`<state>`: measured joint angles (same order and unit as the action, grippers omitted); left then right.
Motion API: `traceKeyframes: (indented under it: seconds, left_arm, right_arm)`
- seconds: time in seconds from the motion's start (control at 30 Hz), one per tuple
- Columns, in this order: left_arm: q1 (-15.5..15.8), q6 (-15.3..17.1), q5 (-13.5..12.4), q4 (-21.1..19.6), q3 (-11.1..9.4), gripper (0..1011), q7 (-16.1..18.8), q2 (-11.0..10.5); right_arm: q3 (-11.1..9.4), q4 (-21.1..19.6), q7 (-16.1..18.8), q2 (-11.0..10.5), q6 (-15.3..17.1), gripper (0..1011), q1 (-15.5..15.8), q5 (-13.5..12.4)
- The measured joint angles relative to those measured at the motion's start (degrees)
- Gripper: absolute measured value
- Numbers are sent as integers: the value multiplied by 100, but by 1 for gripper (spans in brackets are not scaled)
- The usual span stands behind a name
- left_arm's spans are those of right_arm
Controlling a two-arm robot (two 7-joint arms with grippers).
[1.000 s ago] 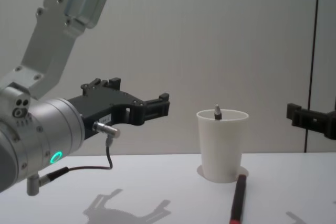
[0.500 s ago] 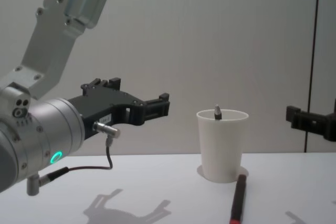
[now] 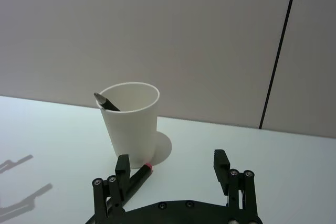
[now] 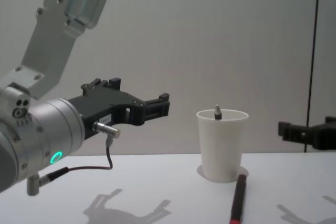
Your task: Place the pen into the pen holder.
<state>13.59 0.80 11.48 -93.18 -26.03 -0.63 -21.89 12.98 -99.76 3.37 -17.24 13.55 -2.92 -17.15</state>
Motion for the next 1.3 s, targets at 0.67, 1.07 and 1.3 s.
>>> traceKeyframes:
  seconds: [0.67,1.07,1.3]
  left_arm:
    - [0,0,0,0,0,1000,0,0]
    - [0,0,0,0,0,1000,0,0]
    - [0,0,0,0,0,1000,1,0]
  right_arm:
    - [418,836,-131,846,1934,1001,-1087,562]
    - [701,1285,-202,1224,2405,1001,-1468,1144]
    - [798,1464,-321,1374,2492,1001,-1583,1356]
